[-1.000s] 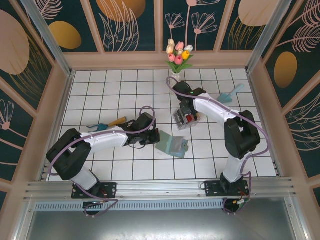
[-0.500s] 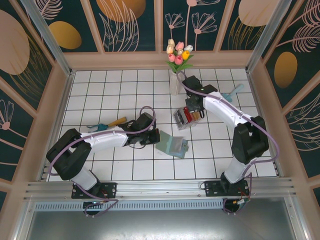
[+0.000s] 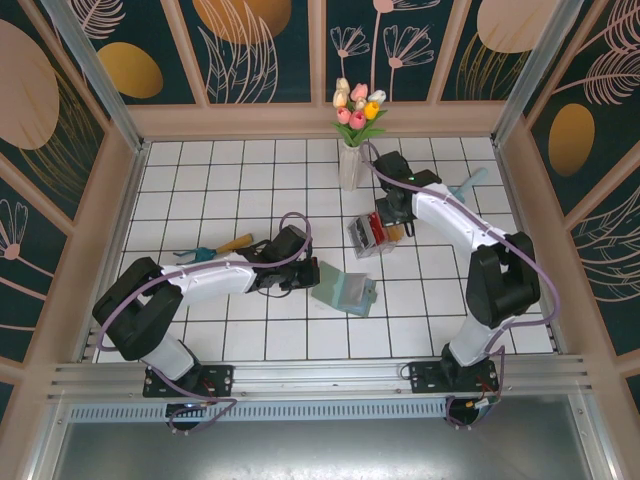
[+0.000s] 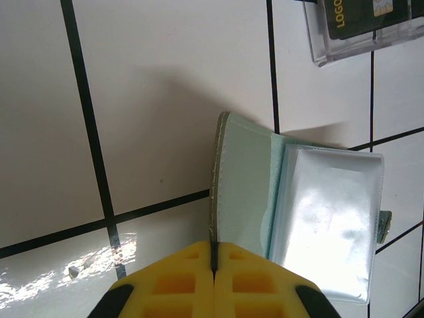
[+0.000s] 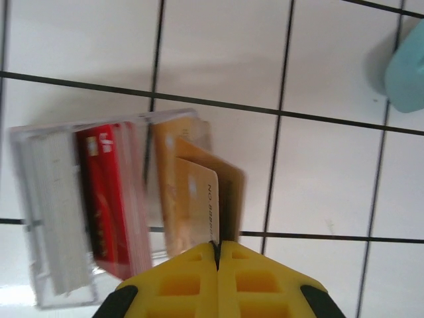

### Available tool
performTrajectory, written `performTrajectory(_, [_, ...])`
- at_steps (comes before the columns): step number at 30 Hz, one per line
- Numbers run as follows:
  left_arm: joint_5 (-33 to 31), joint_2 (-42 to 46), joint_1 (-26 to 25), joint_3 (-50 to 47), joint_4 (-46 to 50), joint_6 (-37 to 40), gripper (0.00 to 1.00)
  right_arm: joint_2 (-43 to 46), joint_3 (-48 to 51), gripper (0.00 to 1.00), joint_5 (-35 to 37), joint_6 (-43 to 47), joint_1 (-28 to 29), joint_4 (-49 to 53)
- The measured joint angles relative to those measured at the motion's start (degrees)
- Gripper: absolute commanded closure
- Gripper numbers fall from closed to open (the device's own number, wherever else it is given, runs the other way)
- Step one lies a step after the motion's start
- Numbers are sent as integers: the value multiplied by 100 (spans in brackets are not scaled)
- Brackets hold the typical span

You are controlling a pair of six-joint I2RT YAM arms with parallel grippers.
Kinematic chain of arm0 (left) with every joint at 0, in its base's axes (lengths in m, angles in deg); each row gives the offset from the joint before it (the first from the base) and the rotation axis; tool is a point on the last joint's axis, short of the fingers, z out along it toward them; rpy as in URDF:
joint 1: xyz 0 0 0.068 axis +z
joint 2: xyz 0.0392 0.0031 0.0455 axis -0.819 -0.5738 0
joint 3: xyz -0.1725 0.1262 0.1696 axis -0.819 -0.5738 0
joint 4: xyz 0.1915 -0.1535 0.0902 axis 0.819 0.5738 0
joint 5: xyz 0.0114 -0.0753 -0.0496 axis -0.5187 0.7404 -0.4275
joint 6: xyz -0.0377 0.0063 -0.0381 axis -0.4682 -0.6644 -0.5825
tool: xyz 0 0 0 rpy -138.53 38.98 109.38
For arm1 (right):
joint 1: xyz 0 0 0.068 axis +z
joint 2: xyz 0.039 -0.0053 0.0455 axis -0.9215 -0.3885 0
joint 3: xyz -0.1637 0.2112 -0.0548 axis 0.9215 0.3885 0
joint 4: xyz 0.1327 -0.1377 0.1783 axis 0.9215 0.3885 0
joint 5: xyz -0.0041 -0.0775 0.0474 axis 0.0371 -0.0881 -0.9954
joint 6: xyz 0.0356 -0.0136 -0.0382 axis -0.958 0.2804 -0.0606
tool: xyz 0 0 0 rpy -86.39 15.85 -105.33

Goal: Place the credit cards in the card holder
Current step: Pick up the credit card from the storage box.

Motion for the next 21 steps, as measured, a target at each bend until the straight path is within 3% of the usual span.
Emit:
performTrajectory(7, [22,-2,0,9,0,0,97,391,0,99,-1126,13,-328,-111])
performTrajectory(15, [39,-13,0,17,0,0,97,527,50,100,-1475,-28,-422,-225])
performTrajectory(21, [39,-24,0,17,-2,0,100,1099,94,100,-1886,-131,-452,-367])
